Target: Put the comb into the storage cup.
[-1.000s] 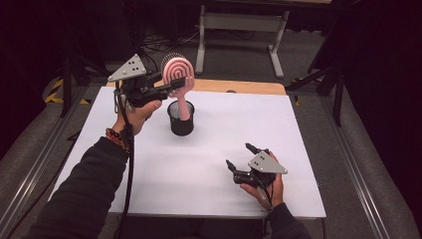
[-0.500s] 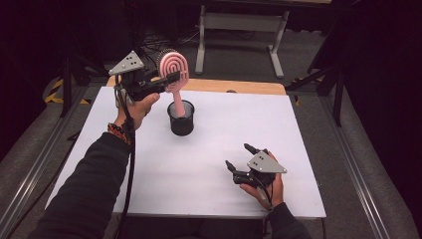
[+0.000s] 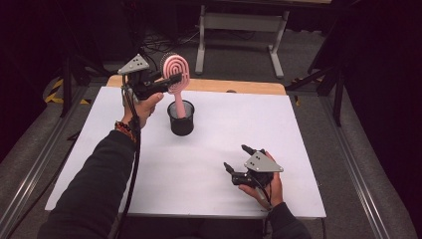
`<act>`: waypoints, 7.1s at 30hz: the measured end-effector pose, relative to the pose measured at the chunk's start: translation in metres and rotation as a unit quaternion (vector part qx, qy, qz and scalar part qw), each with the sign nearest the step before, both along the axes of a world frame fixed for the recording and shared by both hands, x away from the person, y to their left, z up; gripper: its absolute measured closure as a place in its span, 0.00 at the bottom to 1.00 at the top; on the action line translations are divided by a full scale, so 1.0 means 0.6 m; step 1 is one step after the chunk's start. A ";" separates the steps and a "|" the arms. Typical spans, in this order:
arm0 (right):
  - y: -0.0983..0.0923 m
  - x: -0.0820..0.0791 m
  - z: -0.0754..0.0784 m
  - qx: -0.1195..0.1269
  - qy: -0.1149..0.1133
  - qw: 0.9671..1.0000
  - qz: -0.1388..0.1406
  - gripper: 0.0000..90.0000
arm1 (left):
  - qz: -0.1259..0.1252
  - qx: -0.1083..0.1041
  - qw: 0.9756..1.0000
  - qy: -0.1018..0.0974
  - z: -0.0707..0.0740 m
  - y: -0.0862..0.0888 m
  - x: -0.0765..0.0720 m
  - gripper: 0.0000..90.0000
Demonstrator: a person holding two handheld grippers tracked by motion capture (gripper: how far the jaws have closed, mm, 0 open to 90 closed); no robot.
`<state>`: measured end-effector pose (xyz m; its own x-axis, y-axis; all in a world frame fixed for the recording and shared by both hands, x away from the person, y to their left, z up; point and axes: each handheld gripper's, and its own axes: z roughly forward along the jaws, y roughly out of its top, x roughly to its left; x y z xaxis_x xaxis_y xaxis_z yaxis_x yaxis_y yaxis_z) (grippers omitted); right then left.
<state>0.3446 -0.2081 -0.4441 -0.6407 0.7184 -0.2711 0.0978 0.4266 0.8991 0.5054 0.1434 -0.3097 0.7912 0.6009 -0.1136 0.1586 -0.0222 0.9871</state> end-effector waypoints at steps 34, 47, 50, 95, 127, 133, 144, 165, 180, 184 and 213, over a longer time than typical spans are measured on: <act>0.012 0.004 -0.009 -0.032 0.011 0.999 0.000 0.20 | -0.010 -0.005 0.998 0.066 -0.102 -0.039 0.033 0.67; 0.013 0.005 -0.010 -0.036 0.012 0.999 -0.004 0.19 | -0.007 -0.005 0.998 0.070 -0.108 -0.039 0.034 0.62; 0.013 0.005 -0.010 -0.037 0.010 0.999 -0.004 0.19 | -0.002 -0.001 0.998 0.070 -0.112 -0.039 0.033 0.62; 0.023 0.001 -0.011 -0.047 0.006 0.999 0.004 0.19 | 0.031 0.057 0.996 0.054 -0.124 -0.021 0.032 0.73; 0.023 -0.004 -0.005 -0.044 -0.011 0.999 -0.004 0.18 | 0.038 0.114 0.993 -0.017 -0.081 -0.008 -0.018 0.65; 0.022 -0.006 -0.003 -0.039 -0.016 0.999 -0.005 0.17 | 0.039 0.127 0.991 -0.027 -0.081 -0.007 -0.024 0.62; 0.019 -0.008 0.000 -0.028 -0.027 0.999 -0.003 0.17 | 0.032 0.159 0.986 -0.044 -0.087 -0.013 -0.041 0.55; 0.023 -0.007 0.000 -0.033 -0.023 0.999 -0.015 0.09 | 0.014 0.187 0.980 -0.058 -0.099 -0.018 -0.069 0.43; 0.024 -0.008 0.000 -0.036 -0.024 0.999 -0.014 0.08 | 0.003 0.191 0.979 -0.065 -0.103 -0.021 -0.088 0.28; 0.024 -0.008 0.001 -0.036 -0.024 0.999 -0.015 0.08 | -0.005 0.199 0.978 -0.064 -0.107 -0.021 -0.092 0.21; 0.022 -0.011 0.003 -0.033 -0.032 0.999 -0.013 0.06 | -0.030 0.199 0.976 -0.087 -0.126 -0.011 -0.137 0.11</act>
